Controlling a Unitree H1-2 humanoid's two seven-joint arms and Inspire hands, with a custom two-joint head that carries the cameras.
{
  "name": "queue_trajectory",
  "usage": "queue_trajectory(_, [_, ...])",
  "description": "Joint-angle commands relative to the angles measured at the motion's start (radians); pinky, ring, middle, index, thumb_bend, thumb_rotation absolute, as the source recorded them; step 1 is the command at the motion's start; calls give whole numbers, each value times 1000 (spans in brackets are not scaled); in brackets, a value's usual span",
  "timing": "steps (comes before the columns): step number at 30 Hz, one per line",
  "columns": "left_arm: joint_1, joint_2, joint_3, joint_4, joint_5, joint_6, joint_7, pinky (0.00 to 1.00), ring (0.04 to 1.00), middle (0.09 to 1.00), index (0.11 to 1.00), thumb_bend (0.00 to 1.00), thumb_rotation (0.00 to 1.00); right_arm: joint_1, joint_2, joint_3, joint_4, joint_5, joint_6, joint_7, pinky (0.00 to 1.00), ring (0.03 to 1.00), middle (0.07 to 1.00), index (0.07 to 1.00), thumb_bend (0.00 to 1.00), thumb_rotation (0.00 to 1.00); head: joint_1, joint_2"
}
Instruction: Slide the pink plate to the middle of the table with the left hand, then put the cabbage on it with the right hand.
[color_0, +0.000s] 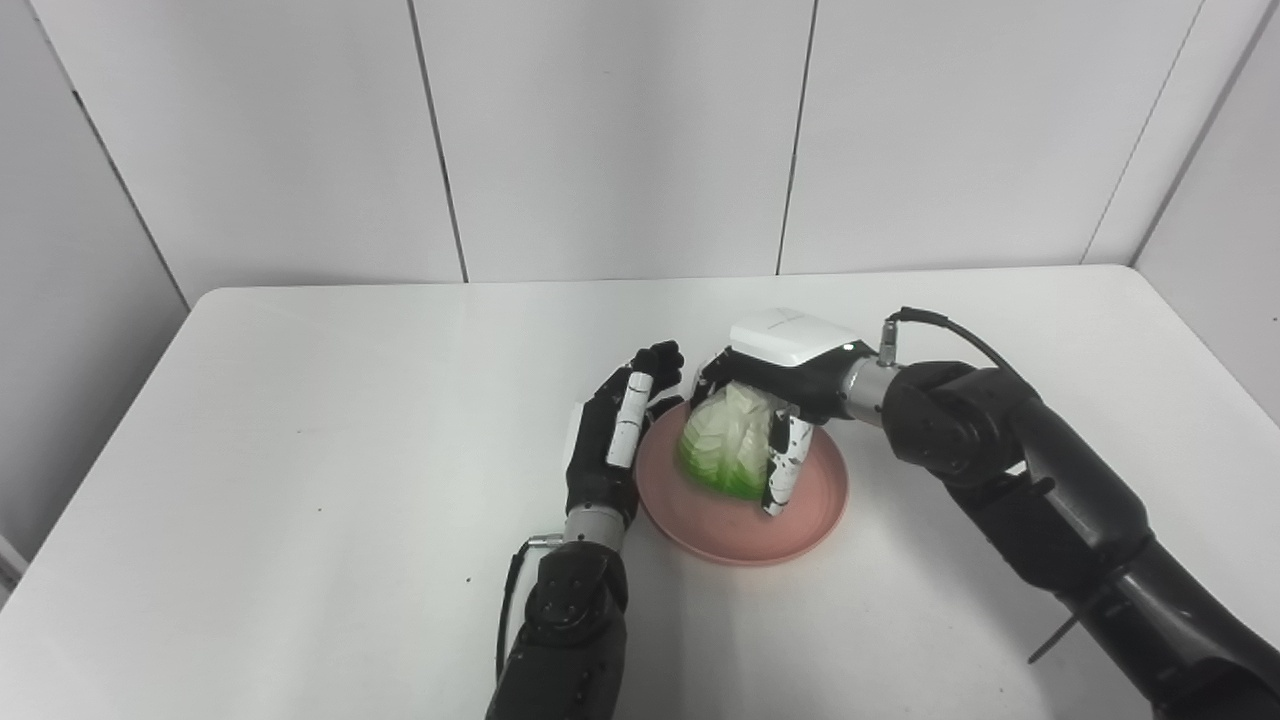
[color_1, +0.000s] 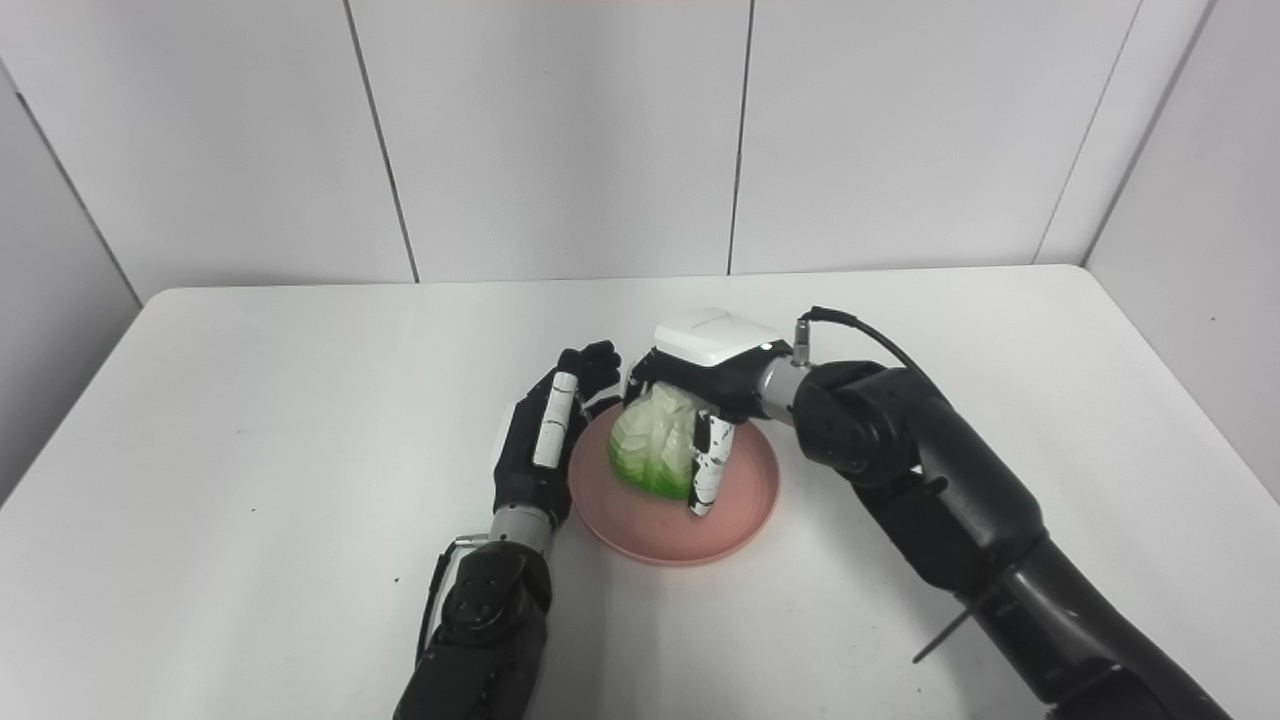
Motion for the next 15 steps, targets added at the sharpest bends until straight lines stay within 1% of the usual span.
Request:
queue_trajectory(1, [70, -1, 3, 30, -10, 25, -3, 735, 811, 769, 662, 801, 842, -36, -7, 12, -5, -20, -56, -6, 349, 429, 480, 489, 527, 0, -2, 0])
queue_trajectory(3, [71, 0, 3, 28, -9, 26, -3, 727, 811, 768, 664, 798, 846, -35, -8, 27, -2, -32, -61, -2, 379, 454, 490, 485, 526, 0, -4, 1])
queue_trajectory(7, [72, 3, 3, 25, -11, 24, -5, 723, 812, 769, 660, 802, 845, -32, -9, 43, -6, -56, -69, 4, 383, 456, 483, 492, 527, 0, -6, 2])
queue_trajectory(12, [72, 5, 2, 21, -13, 23, -12, 731, 812, 758, 653, 784, 845, -34, -7, 36, 2, -60, -85, -5, 381, 454, 479, 495, 529, 0, -9, 3])
queue_trajectory(15, [70, 6, 3, 25, -16, 22, -17, 742, 816, 758, 650, 784, 848, -31, -3, 20, -4, -42, -67, 5, 382, 460, 472, 504, 530, 4, -12, 2])
